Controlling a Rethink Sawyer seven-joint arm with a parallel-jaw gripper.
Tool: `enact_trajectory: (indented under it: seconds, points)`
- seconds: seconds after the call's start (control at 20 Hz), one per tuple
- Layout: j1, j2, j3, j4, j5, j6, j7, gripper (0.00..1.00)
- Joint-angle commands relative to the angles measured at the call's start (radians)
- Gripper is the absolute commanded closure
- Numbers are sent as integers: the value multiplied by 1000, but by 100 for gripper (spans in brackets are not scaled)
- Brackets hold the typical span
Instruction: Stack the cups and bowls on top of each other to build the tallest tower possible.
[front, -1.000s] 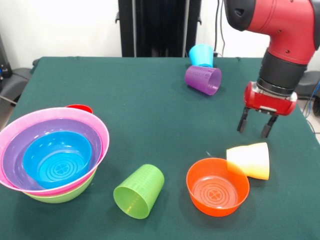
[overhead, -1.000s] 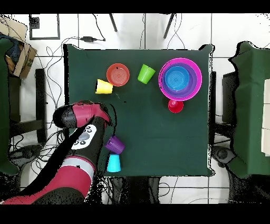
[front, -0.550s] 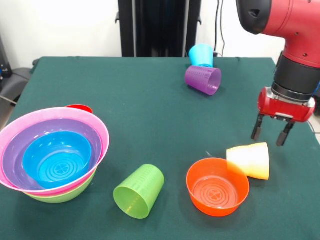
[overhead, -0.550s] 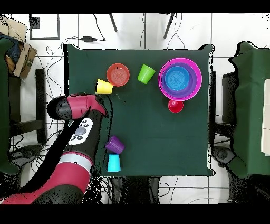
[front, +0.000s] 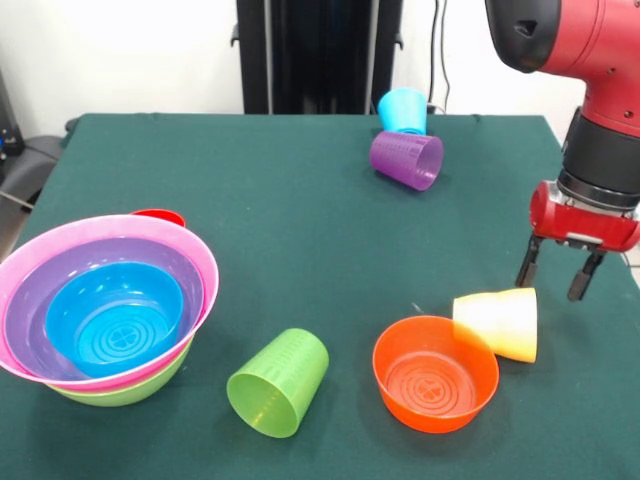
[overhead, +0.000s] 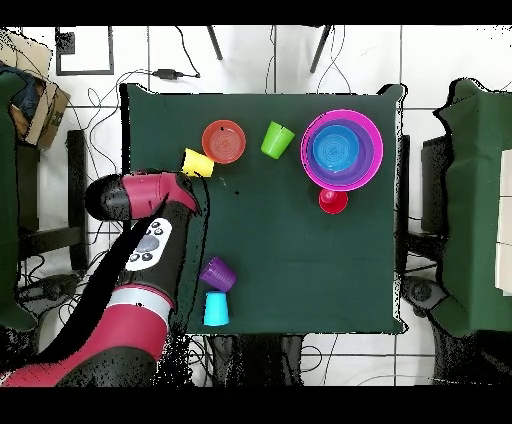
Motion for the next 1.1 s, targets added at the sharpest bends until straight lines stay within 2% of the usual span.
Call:
enact_trajectory:
  seconds: [0.05, 0.65, 1.1]
  points:
    - [14, 18, 61, -43, 20, 100, 147, 0]
    - [16, 24, 41, -51, 28, 89, 168, 0]
    - [-67, 2, 85, -33, -3, 57, 73, 0]
